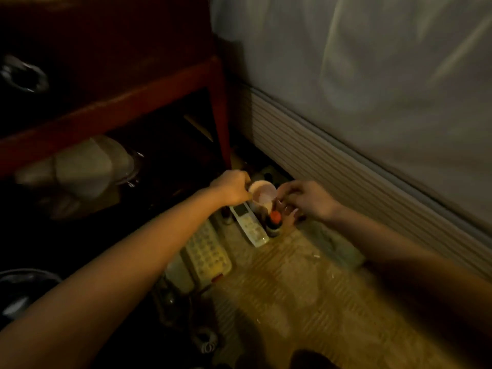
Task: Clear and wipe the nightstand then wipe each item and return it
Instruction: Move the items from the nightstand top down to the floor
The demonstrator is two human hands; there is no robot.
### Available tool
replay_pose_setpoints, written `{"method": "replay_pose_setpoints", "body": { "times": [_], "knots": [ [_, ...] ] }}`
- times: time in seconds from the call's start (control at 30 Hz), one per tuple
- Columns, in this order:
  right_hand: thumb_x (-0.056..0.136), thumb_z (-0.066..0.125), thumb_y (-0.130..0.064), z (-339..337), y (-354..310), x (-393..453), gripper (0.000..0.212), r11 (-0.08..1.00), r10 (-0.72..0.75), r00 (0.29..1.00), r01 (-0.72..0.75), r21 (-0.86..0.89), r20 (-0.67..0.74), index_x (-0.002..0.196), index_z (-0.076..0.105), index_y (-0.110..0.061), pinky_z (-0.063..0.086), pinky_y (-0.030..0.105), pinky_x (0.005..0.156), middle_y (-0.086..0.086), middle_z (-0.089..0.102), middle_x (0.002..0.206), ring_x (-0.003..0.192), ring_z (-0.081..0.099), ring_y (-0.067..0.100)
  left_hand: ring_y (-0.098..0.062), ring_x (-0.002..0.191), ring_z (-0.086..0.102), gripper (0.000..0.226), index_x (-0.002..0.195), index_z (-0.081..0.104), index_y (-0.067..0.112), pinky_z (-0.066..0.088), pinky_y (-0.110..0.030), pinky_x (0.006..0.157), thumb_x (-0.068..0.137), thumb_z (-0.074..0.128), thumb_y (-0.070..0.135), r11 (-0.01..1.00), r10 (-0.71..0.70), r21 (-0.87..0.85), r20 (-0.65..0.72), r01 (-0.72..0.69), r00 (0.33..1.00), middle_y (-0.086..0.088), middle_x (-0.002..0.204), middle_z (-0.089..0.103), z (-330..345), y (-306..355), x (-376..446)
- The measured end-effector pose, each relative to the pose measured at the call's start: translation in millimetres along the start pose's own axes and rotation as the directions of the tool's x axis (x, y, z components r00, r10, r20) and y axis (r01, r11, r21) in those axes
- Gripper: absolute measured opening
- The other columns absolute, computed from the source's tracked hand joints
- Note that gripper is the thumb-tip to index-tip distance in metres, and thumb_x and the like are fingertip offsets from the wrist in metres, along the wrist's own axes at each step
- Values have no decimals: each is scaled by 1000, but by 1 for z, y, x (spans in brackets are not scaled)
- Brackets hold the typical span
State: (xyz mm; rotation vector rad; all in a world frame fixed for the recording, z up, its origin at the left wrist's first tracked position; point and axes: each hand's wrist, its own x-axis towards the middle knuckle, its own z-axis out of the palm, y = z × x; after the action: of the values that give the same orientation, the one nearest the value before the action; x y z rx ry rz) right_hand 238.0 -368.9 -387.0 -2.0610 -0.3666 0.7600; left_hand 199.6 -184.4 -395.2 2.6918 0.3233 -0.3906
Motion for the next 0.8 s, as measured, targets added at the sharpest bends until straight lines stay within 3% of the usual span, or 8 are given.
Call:
{"method": "replay_pose_setpoints", "body": {
  "times": [0.1,0.2,0.3,0.37,0.53,0.7,0.77,0.8],
  "knots": [
    [95,43,2,-15,-64,14,25,994,-102,995,102,-33,-7,80,60,-9,47,22,51,6,61,70,50,58,9,-19,106,58,35,120,59,15,49,-33,90,88,65,28,1000,5,-18,-63,-6,998,-4,119,61,-74,-8,-21],
    [96,43,0,-26,-131,28,29,974,-207,978,209,-91,29,77,58,-15,46,23,54,4,61,71,57,59,11,-16,104,58,27,117,62,19,50,-33,89,90,62,25,998,58,17,-289,-56,956,0,116,61,-147,-13,-45],
    [96,44,-2,-31,-202,37,27,938,-314,948,318,-135,50,78,59,-15,47,23,57,4,63,72,59,61,11,-15,102,53,25,114,64,22,44,-29,84,90,60,25,986,152,143,-566,-85,810,4,106,64,-211,-26,-65],
    [95,44,0,-31,-248,42,27,912,-383,923,385,-142,41,78,59,-14,46,19,52,5,63,71,51,60,5,-15,101,50,24,113,65,23,37,-26,83,89,59,26,977,191,203,-676,-69,712,7,101,66,-248,-39,-75],
    [92,48,1,-23,-342,61,23,834,-511,856,516,-195,77,79,60,-15,50,28,61,7,66,72,52,61,9,-14,101,48,21,110,65,25,30,-25,82,90,58,26,971,163,237,-768,38,620,10,100,66,-314,-81,-85],
    [87,62,-8,-4,-411,102,16,772,-571,820,554,-312,43,77,60,-21,50,36,77,8,65,80,75,62,22,-15,101,49,21,111,65,24,34,-28,83,91,57,27,983,21,121,-818,136,575,7,104,66,-358,-124,-74],
    [85,67,-18,4,-436,122,5,769,-558,829,533,-353,36,88,63,-16,47,32,77,7,63,87,84,60,22,-18,106,49,23,113,64,25,37,-31,87,93,56,28,985,-49,52,-827,164,559,6,107,67,-375,-133,-63],
    [84,69,-23,8,-448,133,16,780,-541,840,514,-357,26,95,64,-13,47,32,78,6,62,90,88,59,22,-19,109,49,23,114,64,25,37,-33,90,93,55,29,984,-87,17,-828,179,554,5,108,67,-383,-136,-56]
  ]
}}
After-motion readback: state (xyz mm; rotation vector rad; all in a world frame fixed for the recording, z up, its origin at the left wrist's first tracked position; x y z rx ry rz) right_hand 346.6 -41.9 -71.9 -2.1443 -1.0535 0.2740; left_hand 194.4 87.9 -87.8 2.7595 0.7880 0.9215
